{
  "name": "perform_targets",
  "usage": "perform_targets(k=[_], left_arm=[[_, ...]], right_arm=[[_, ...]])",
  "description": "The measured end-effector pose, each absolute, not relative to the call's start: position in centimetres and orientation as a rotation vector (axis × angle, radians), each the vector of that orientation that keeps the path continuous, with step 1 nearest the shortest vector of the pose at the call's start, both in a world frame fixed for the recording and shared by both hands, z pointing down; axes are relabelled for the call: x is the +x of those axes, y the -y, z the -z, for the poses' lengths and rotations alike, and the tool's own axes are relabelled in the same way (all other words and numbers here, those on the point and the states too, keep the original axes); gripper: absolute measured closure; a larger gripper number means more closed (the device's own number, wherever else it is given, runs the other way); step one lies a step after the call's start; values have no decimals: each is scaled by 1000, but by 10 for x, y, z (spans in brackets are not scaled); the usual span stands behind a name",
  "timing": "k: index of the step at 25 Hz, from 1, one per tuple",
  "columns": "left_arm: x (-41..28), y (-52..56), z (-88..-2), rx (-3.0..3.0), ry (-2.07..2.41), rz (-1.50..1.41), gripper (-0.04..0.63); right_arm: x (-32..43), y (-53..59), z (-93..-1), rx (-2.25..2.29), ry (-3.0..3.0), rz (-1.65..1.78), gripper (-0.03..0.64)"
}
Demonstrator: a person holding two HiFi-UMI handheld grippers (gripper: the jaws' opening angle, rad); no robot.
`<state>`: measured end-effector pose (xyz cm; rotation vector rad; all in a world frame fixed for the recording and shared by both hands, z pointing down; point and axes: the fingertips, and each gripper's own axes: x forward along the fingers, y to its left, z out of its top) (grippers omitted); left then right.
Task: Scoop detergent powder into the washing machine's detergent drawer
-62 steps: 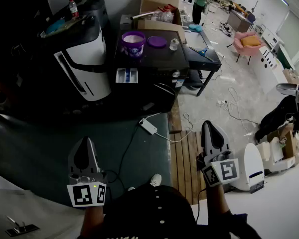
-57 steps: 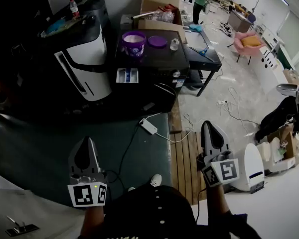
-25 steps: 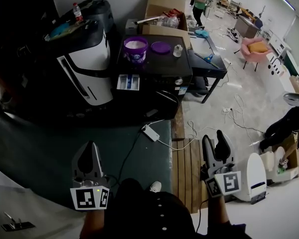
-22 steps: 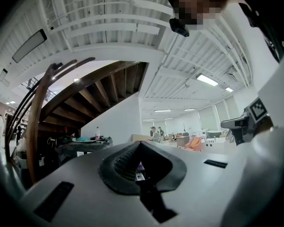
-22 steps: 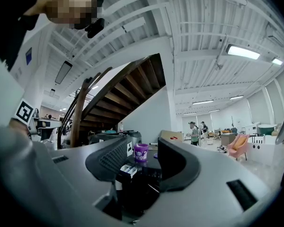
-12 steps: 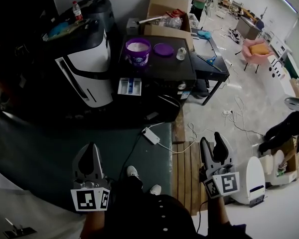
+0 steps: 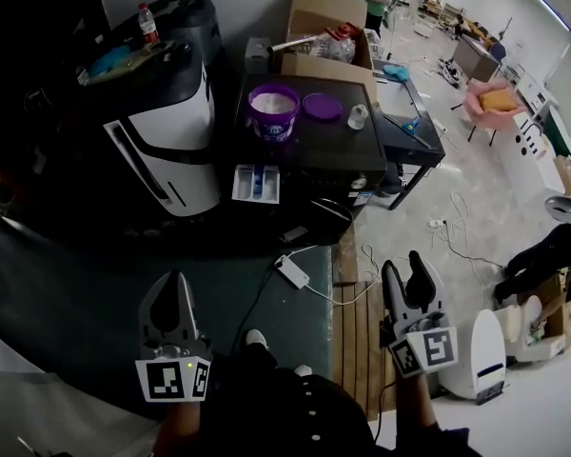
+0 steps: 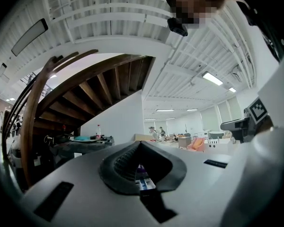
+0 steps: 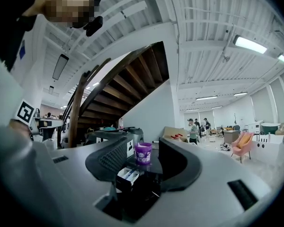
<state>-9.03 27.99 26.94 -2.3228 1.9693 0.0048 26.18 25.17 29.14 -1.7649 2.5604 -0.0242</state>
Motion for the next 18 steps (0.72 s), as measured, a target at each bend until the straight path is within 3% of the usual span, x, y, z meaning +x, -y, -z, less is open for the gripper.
perform_targets(k=[18], left_arm=[[-153, -188, -257, -2370, -1920, -12, 589]], right_arm=[[187, -157, -270, -1766, -2542, 15, 420]])
